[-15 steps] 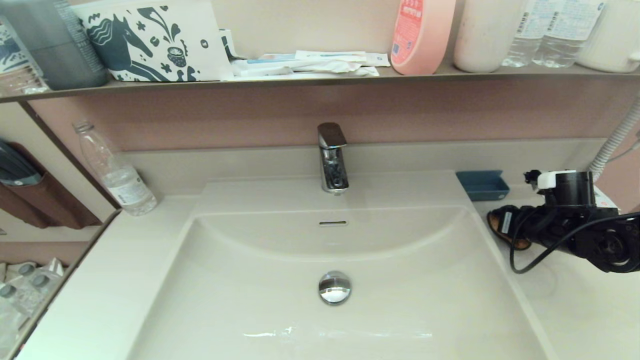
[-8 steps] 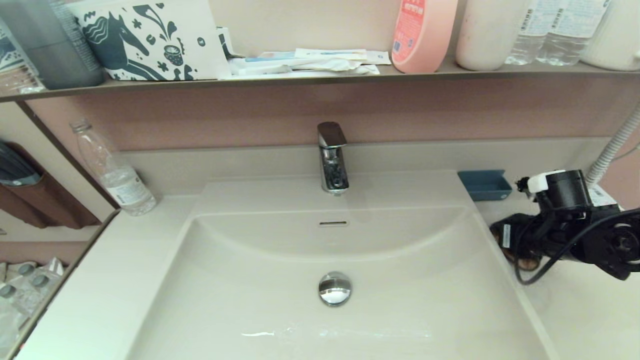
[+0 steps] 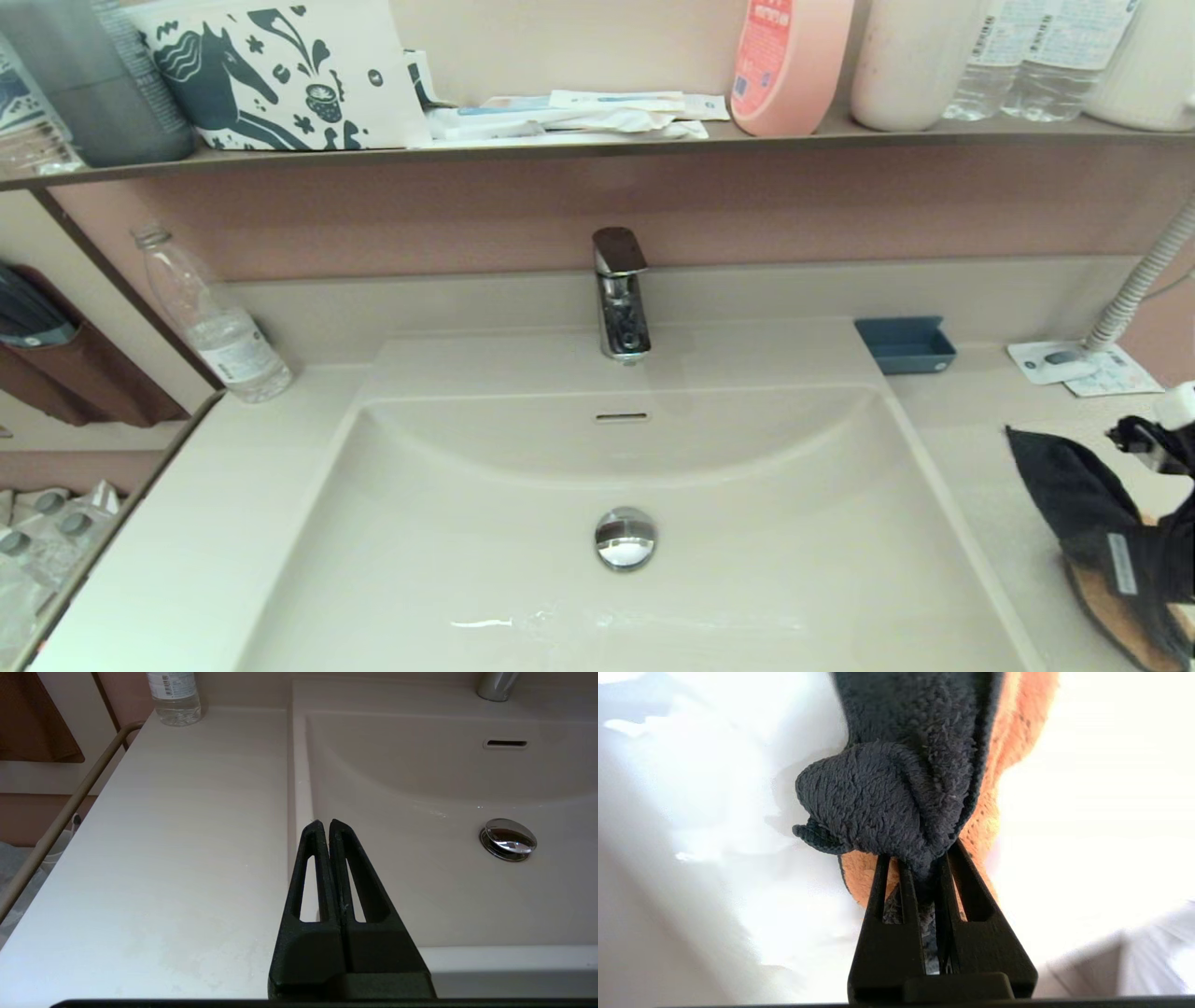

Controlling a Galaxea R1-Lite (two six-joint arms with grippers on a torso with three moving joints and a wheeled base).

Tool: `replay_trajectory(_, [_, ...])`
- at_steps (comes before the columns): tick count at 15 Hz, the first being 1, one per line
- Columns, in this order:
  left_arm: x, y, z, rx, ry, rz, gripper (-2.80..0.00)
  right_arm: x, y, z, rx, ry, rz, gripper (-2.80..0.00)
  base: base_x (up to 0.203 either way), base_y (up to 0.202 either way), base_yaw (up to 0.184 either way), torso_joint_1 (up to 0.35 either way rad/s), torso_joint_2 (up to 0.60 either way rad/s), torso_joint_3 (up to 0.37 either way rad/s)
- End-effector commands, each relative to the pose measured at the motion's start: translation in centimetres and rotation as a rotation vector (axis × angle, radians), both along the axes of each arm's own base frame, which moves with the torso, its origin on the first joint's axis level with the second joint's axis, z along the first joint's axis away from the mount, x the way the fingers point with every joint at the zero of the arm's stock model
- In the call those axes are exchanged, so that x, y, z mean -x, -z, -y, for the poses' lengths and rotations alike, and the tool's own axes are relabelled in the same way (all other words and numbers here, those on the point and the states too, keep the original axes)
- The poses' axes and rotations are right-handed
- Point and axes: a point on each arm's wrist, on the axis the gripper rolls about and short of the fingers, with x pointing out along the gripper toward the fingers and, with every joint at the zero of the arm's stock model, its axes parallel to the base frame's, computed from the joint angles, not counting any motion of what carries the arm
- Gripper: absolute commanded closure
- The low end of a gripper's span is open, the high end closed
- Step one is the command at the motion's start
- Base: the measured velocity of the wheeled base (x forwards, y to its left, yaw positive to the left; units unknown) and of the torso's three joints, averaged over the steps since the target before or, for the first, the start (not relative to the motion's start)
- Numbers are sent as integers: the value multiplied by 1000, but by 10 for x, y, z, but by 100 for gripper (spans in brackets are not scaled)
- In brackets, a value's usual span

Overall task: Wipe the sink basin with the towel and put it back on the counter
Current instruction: Wipe the sink

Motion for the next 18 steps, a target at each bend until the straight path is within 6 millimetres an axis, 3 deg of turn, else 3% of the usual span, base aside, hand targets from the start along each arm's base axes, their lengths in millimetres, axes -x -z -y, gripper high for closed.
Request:
replay_trajectory(1, [0,0,0,0,0,0,0,26,-2,7,18,16,20,0,0,0,0,0,0,0])
replay_trajectory(5, [0,0,0,0,0,1,0,26,11,27,15,73,-52,0,0,0,0,0,0,0])
replay_trajectory(9, [0,0,0,0,0,1,0,-2,27,53,15,122,-3,0,0,0,0,0,0,0])
replay_trajectory(15, [0,0,0,0,0,1,0,-58,43,88,-38,175,142,0,0,0,0,0,0,0])
replay_trajectory(18, [0,0,0,0,0,0,0,-105,36,93,-75,213,268,0,0,0,0,0,0,0])
